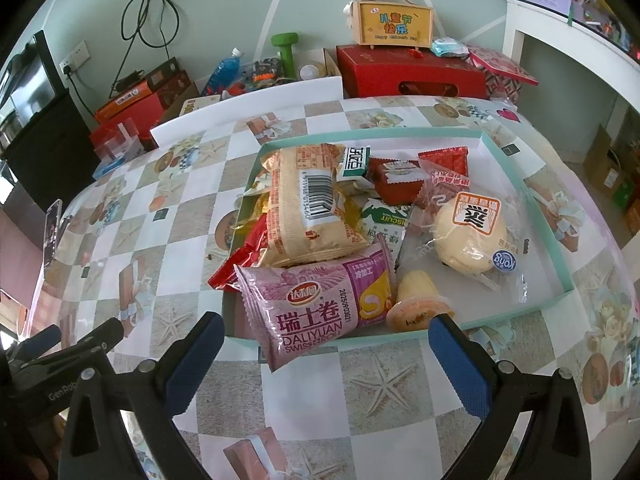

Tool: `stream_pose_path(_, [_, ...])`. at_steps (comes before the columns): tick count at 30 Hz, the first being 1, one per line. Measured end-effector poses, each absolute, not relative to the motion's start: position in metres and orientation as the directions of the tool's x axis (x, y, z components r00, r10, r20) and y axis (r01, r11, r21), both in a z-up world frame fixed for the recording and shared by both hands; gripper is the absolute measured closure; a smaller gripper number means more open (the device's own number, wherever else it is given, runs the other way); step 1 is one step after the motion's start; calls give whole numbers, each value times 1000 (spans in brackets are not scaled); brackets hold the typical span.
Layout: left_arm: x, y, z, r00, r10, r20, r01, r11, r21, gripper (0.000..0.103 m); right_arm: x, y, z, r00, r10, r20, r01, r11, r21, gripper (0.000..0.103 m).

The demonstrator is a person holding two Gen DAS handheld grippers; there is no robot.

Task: Organize snacks

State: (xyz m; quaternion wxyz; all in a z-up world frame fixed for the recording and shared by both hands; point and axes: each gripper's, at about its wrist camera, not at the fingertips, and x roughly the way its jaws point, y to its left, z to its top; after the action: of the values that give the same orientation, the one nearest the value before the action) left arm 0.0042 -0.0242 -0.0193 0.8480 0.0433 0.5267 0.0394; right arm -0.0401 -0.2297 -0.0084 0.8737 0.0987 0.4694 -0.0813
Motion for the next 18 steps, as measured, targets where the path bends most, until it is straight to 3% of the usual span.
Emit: stream_pose_path(18, [5, -23, -21, 436, 118, -892, -26, 993, 119, 0, -40, -230, -12, 536, -49, -843, 236, 967, 94, 0])
